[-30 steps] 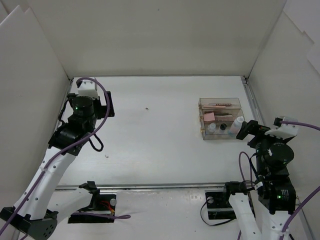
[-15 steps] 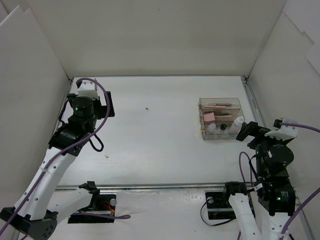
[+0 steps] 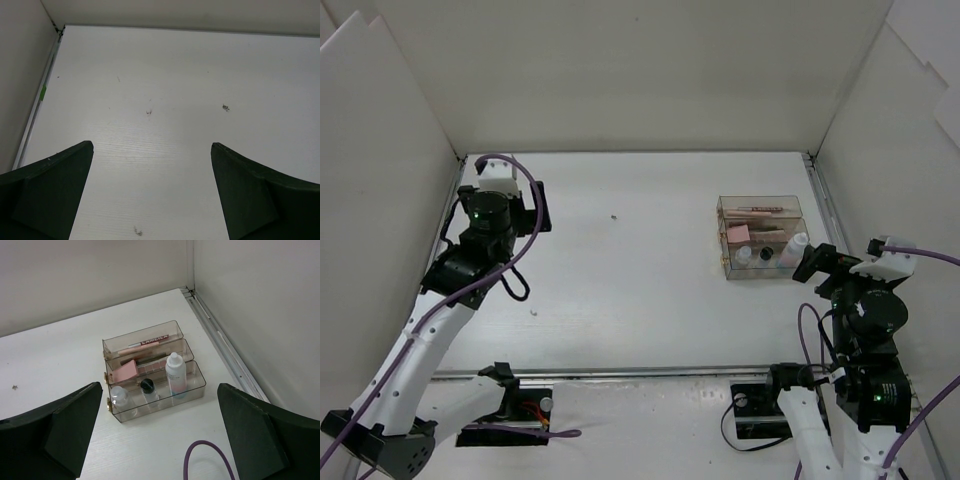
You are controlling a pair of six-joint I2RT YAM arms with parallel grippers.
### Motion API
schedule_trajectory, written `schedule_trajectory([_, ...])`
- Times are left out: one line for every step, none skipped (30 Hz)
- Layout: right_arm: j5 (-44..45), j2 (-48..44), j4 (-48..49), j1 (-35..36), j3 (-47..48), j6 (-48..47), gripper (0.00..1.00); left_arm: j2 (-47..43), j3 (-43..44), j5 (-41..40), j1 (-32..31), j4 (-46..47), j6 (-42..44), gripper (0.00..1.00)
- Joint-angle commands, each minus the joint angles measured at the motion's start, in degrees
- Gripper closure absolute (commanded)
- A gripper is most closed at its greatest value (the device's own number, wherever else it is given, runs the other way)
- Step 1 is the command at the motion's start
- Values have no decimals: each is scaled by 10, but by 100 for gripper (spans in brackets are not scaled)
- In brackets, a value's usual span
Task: Organize the makeup
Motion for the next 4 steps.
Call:
schedule_trajectory([8,8,35,4,9,-9,2,4,4,3,6,39,-4,0])
schedule_trajectory([10,9,35,4,8,-9,2,4,4,3,6,39,-4,0])
schedule_trajectory([9,8,35,4,9,-9,2,5,4,3,6,41,-4,1])
schedule_trajectory([9,9,35,4,10,-10,2,6,5,3,6,43,-2,0])
